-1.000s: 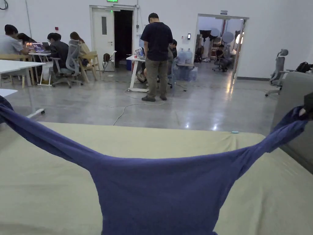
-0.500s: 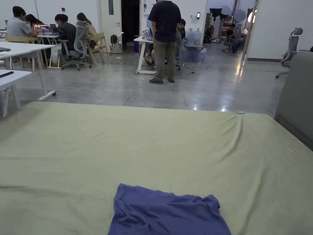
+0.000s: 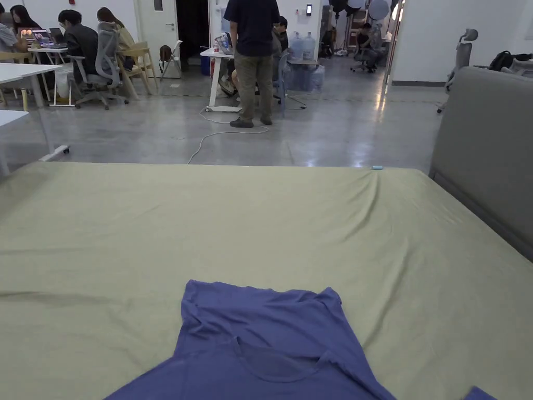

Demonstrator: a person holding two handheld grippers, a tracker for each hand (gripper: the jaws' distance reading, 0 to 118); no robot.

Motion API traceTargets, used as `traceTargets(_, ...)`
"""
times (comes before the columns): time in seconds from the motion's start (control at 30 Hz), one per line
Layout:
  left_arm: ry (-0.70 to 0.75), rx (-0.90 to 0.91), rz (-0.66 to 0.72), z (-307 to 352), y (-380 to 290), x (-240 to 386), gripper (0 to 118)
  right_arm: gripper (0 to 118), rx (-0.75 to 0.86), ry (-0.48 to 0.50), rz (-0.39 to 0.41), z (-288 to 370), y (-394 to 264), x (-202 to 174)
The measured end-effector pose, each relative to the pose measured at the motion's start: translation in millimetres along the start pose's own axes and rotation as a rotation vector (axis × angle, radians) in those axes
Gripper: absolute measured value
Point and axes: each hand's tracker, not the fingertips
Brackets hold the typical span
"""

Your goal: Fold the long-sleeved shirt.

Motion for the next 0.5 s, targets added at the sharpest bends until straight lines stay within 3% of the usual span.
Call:
traceTargets(0.03, 0.004, 0.053, 0.022, 3, -1, 0, 28, 49, -0.030, 0.008, -0.026, 3, 3, 2)
traceTargets(0.07, 0.001, 0.072, 0.033, 10, 0, -4, 58, 76, -0.045, -0.002, -0.054, 10, 7, 3)
traceTargets(0.13, 0.019, 0.099, 0.037, 31, -2, -2, 82, 90, 0.022, -0.072, -0.058, 41, 10, 3)
traceTargets(0.17, -0.050, 0.152, 0.020, 49, -7, -1, 92, 95, 0.097, -0.122, -0.048, 66, 8, 2)
traceTargets(0.2, -0.120, 0.221, 0.018, 68, -11, 1, 110, 102, 0.188, -0.133, -0.042, 88, 5, 0)
traceTargets(0.3, -0.256, 0.317, 0.003, 110, -33, 21, 114, 102, 0.346, -0.042, -0.080, 150, -16, -22)
traceTargets(0.33, -0.304, 0.281, -0.016, 113, -38, 28, 113, 102, 0.372, 0.003, -0.092, 156, -19, -27)
traceTargets(0.37, -0.323, 0.211, -0.068, 113, -45, 40, 103, 102, 0.376, 0.066, -0.119, 158, -23, -34)
traceTargets(0.4, -0.302, 0.157, -0.132, 111, -53, 55, 70, 97, 0.336, 0.152, -0.133, 156, -28, -42)
traceTargets(0.43, -0.273, 0.120, -0.203, 104, -59, 73, 0, 67, 0.313, 0.226, -0.134, 149, -31, -51)
traceTargets(0.47, -0.253, 0.093, -0.273, 89, -64, 90, 0, 17, 0.303, 0.273, -0.115, 142, -33, -62)
traceTargets(0.5, -0.271, 0.076, -0.288, 83, -69, 100, 0, 0, 0.269, 0.272, -0.072, 133, -34, -77)
